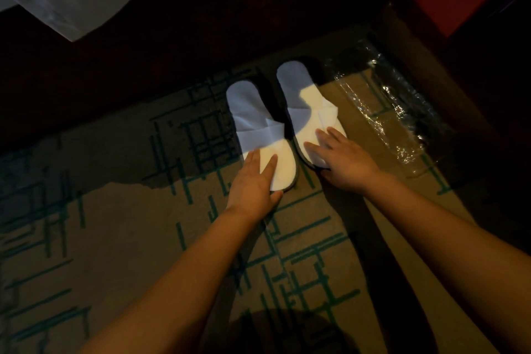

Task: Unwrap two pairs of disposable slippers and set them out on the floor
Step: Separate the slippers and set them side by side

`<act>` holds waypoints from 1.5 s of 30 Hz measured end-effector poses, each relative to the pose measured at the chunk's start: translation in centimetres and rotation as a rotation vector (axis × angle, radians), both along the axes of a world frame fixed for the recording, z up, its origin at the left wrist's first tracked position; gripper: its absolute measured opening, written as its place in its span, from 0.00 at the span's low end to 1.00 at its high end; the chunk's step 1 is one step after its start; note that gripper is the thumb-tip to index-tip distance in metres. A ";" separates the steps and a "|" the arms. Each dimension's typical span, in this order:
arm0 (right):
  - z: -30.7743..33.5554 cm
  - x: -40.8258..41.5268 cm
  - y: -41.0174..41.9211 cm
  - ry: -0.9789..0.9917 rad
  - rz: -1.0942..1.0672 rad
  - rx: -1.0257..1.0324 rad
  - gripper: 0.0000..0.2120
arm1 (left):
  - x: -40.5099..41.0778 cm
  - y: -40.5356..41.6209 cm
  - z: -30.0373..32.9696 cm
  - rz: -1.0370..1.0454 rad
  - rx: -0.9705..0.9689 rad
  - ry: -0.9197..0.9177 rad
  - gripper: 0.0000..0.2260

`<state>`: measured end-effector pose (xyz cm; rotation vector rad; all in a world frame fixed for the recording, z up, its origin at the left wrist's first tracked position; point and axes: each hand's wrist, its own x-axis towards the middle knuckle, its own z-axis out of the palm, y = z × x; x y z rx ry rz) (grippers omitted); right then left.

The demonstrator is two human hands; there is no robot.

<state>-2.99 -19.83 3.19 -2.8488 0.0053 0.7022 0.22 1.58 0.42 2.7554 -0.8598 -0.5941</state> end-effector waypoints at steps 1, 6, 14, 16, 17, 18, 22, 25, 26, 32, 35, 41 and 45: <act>0.0 0.4 0.0 0.000 0.002 -0.011 0.34 | 0.2 -0.1 0.1 0.002 -0.011 -0.011 0.36; 0.1 1.9 -0.2 0.014 0.012 -0.026 0.34 | 0.8 -0.7 0.2 0.025 -0.007 -0.032 0.36; 0.2 2.2 -0.6 0.012 0.012 -0.023 0.35 | 2.0 -1.0 0.5 0.052 0.008 -0.024 0.35; 0.2 2.2 -0.5 0.011 0.009 -0.025 0.35 | 1.9 -1.0 0.5 0.053 0.005 -0.022 0.35; 0.1 2.2 -0.5 0.012 0.009 -0.027 0.35 | 1.8 -0.9 0.5 0.054 0.003 -0.019 0.35; 0.1 2.3 -0.5 0.012 0.009 -0.026 0.35 | 1.8 -0.9 0.5 0.056 0.003 -0.016 0.35; 0.0 2.4 -0.5 0.016 0.002 -0.026 0.35 | 1.7 -0.9 0.5 0.051 0.015 -0.020 0.35; -0.1 2.4 -0.4 0.018 -0.003 -0.034 0.36 | 1.6 -0.9 0.6 0.053 0.012 -0.017 0.35; -0.1 2.4 -0.3 0.020 -0.004 -0.035 0.36 | 1.6 -0.9 0.7 0.055 0.010 -0.013 0.35; 0.2 1.9 0.1 -0.060 -0.044 -0.036 0.32 | 1.7 -0.6 1.0 0.066 -0.038 0.015 0.34; 0.4 1.3 1.1 -0.226 -0.109 -0.018 0.24 | 1.7 -0.4 1.4 0.074 -0.074 -0.007 0.30; 2.2 -0.8 3.8 -0.279 -0.185 0.014 0.18 | 1.4 0.9 4.0 0.101 -0.072 0.000 0.26; 7.0 -2.7 6.2 -0.142 -0.235 0.033 0.18 | 0.4 2.7 9.0 0.120 -0.009 0.151 0.23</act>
